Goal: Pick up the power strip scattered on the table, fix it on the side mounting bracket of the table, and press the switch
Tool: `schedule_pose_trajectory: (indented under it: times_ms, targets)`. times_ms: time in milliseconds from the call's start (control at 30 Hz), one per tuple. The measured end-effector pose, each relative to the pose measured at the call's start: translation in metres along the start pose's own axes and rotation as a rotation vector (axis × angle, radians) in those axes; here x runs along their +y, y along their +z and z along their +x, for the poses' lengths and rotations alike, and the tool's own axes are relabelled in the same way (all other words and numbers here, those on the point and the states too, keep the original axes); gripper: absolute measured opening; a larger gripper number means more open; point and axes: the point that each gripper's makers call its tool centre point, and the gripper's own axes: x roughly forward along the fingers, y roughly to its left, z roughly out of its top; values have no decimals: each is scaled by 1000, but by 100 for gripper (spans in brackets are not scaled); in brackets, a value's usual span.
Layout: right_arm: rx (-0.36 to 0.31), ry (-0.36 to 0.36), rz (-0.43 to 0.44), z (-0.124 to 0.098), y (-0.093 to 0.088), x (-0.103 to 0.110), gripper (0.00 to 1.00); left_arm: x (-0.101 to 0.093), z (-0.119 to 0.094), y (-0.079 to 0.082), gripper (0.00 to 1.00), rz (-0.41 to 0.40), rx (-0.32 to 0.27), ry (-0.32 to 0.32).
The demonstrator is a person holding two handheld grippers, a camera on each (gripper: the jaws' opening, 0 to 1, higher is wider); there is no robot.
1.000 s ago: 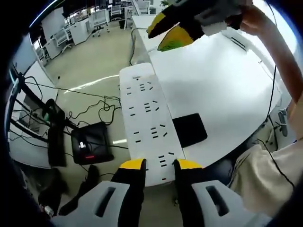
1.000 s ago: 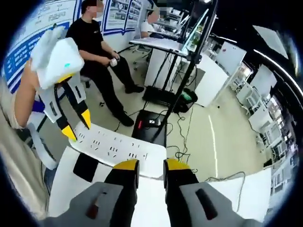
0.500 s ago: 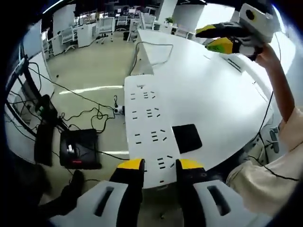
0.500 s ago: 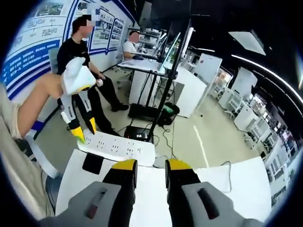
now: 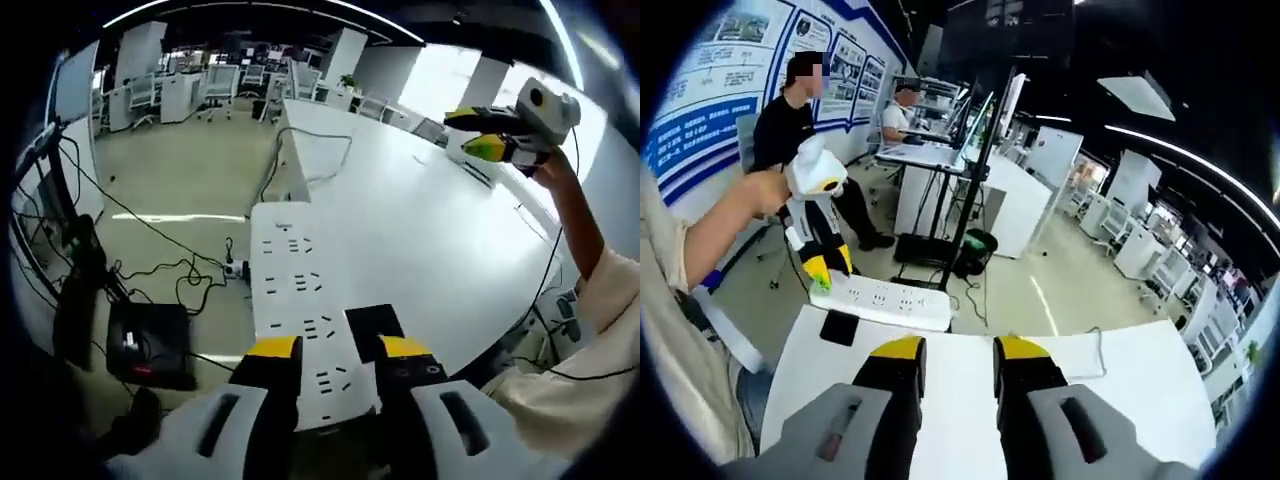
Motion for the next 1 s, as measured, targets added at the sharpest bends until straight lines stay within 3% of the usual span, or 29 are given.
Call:
schedule_pose_trajectory:
  times_ms: [100,167,233,400,500,600,833,1000]
  targets:
    - [4,-22,-1,-12,-5,0,23,-5,1,22,33,18,-93,-13]
    - [-14,-40,12,-18,-4,-5,24,-14,-1,40,34,69,-176,-20]
    - [-38,-63,30,-30,-4,-7,24,-21,-1,52,34,112,-223,-21]
    - [-83,-113,83,-62,-13,-10,25,-39,10,65,33,225,-254,-17]
    - [-94,-154,109,-80,-21,-15,26,-50,16,74,33,233,-286,-30]
    - [-115,-181,143,-98,-26,-17,26,-62,16,93,33,250,-386,-32]
    - [-153,-256,220,-148,-47,-22,26,-79,17,112,34,300,-460,4]
    - [-185,-328,270,-184,-64,-26,26,-97,2,134,35,285,-602,-17]
